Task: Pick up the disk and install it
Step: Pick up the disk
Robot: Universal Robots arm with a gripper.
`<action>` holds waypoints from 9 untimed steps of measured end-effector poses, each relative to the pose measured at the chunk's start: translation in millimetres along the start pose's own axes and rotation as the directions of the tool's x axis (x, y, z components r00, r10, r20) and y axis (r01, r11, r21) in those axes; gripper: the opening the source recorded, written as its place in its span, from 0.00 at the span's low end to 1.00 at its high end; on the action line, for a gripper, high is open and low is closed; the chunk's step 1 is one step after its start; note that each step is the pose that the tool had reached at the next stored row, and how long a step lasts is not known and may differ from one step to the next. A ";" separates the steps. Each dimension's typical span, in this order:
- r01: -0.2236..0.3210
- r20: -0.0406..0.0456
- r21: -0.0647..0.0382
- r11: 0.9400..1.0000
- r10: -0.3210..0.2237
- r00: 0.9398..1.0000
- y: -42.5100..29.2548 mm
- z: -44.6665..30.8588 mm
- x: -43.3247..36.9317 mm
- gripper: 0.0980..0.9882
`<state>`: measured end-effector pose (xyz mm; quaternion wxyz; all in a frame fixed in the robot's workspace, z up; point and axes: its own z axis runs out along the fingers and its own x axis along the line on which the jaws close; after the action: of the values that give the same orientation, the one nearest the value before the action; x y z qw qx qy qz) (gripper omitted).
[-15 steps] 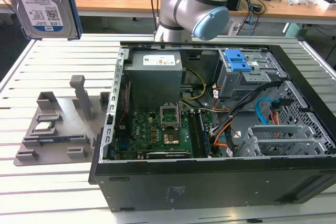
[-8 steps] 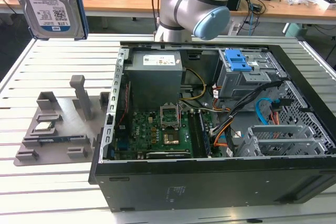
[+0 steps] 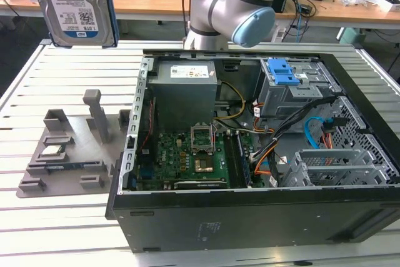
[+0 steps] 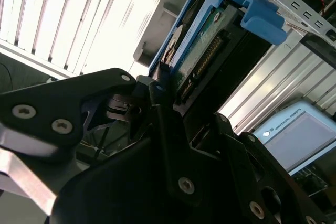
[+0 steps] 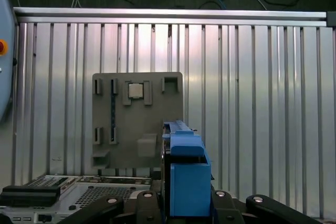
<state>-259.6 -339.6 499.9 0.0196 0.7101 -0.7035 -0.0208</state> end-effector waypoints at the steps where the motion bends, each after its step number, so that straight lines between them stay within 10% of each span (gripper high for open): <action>1: 0.000 0.000 0.000 1.000 0.000 1.000 -2.0 -0.1 0.0 0.30; 9: 0.000 0.000 0.000 1.000 0.000 1.000 -28.4 -1.6 0.3 0.30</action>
<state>-231.2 -339.6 499.9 0.0197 0.7101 -0.7035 -0.0208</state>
